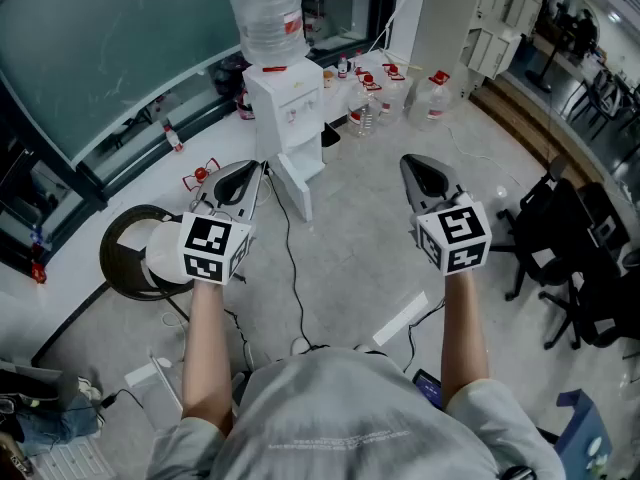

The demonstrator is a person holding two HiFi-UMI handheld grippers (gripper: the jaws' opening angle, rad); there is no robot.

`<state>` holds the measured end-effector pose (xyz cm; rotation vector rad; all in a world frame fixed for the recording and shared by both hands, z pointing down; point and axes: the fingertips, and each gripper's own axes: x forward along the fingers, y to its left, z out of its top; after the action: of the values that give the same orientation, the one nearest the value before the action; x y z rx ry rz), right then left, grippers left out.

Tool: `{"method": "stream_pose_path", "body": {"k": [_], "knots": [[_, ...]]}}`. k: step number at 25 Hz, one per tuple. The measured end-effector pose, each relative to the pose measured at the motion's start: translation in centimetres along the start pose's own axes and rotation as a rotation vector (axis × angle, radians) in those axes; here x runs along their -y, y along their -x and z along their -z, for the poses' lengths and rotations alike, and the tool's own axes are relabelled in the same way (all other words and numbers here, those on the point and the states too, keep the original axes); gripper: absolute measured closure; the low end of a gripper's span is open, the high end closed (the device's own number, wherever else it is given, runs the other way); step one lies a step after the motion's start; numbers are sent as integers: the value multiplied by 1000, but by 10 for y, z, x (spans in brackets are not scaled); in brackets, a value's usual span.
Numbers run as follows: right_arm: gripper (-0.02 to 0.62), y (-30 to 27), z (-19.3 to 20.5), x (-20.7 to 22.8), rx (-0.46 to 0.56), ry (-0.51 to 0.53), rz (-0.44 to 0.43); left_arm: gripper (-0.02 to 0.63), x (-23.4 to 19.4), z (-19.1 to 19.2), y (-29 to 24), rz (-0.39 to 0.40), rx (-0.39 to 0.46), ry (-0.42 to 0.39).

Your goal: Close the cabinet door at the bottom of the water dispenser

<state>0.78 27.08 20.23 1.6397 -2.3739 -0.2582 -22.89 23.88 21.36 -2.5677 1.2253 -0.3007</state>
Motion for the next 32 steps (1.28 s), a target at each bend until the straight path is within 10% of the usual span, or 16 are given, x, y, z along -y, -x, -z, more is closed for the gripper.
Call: {"method": "stream_pose_path", "body": {"k": [17,32], "knots": [[568,22,52,70,2,-61,-94,583,72,8,-25,-74,-90,49],[568,-91,91,141,-23,-40,-112,583,27,52,-163,-92,-98,95]]}}
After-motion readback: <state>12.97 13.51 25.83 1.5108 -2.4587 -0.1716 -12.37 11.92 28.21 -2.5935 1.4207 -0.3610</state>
